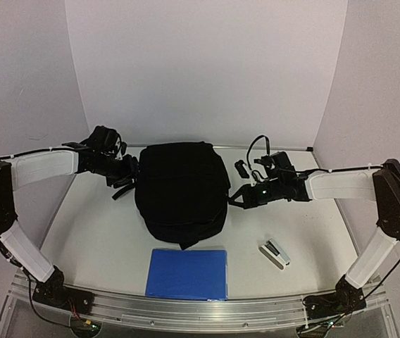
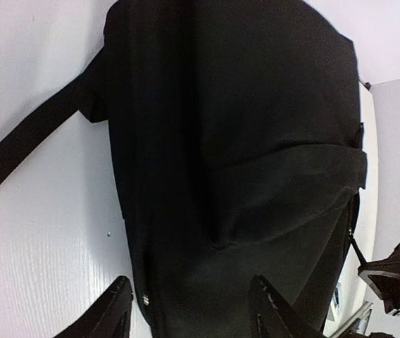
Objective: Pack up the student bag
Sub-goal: Adjust the student bag at the center of the board.
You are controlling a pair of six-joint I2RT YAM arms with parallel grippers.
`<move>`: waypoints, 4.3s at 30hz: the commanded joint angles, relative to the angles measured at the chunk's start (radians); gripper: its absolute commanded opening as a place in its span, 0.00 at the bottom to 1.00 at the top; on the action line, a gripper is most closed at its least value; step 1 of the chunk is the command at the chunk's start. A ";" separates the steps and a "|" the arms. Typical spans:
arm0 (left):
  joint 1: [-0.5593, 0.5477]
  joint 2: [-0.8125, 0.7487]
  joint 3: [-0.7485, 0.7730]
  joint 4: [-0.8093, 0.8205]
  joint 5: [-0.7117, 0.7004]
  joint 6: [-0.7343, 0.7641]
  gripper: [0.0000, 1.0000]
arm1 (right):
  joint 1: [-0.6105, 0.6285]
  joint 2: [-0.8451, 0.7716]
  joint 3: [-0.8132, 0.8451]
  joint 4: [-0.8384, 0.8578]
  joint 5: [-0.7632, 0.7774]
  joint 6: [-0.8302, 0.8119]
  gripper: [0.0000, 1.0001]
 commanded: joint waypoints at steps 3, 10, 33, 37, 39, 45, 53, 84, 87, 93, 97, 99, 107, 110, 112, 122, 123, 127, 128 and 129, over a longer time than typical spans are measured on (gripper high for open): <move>-0.127 -0.076 0.107 -0.072 -0.201 0.013 0.67 | 0.043 -0.059 -0.053 0.073 -0.061 0.054 0.00; -0.248 -0.038 0.101 0.072 -0.004 -0.113 0.68 | 0.111 -0.082 -0.086 0.143 -0.061 0.120 0.00; -0.423 0.296 0.140 0.456 0.422 -0.414 0.53 | 0.175 -0.130 -0.128 0.196 -0.016 0.172 0.00; -0.430 0.319 0.143 0.490 0.432 -0.434 0.54 | 0.175 -0.125 -0.131 0.199 -0.021 0.170 0.00; -0.434 0.334 0.155 0.489 0.434 -0.433 0.55 | 0.176 -0.122 -0.131 0.199 -0.022 0.168 0.00; -0.440 0.373 0.182 0.484 0.449 -0.437 0.52 | 0.178 -0.121 -0.128 0.199 -0.026 0.165 0.00; -0.441 0.403 0.201 0.486 0.429 -0.446 0.36 | 0.179 -0.118 -0.136 0.201 -0.025 0.165 0.00; -0.439 0.353 0.147 0.444 0.387 -0.420 0.00 | 0.116 0.011 -0.025 0.187 0.310 0.538 0.57; -0.439 0.353 0.147 0.442 0.385 -0.419 0.00 | 0.117 0.043 -0.013 0.213 0.286 0.548 0.57; -0.439 0.357 0.155 0.434 0.387 -0.414 0.00 | 0.117 0.124 0.008 0.270 0.250 0.584 0.49; -0.439 0.356 0.166 0.416 0.388 -0.399 0.00 | 0.116 0.168 0.019 0.314 0.242 0.618 0.29; -0.439 0.354 0.173 0.395 0.387 -0.386 0.00 | 0.116 0.181 0.025 0.323 0.258 0.636 0.18; -0.439 0.308 0.192 0.277 0.399 -0.279 0.00 | 0.101 0.199 0.051 0.325 0.337 0.675 0.00; -0.439 0.281 0.190 0.203 0.400 -0.228 0.00 | 0.080 0.202 0.055 0.324 0.352 0.681 0.00; -0.439 0.257 0.182 0.168 0.401 -0.203 0.00 | 0.066 0.201 0.058 0.324 0.360 0.678 0.00; -0.439 0.170 0.136 0.029 0.413 -0.114 0.00 | 0.013 0.222 0.094 0.313 0.373 0.655 0.00; -0.439 0.162 0.133 0.016 0.409 -0.108 0.00 | 0.008 0.222 0.096 0.312 0.372 0.653 0.00; -0.439 0.140 0.121 -0.014 0.394 -0.092 0.00 | 0.001 0.222 0.108 0.308 0.368 0.641 0.00; -0.439 0.139 0.120 -0.013 0.391 -0.091 0.00 | 0.001 0.222 0.110 0.307 0.366 0.638 0.00; -0.439 0.140 0.123 -0.011 0.391 -0.090 0.00 | 0.001 0.222 0.113 0.307 0.363 0.636 0.00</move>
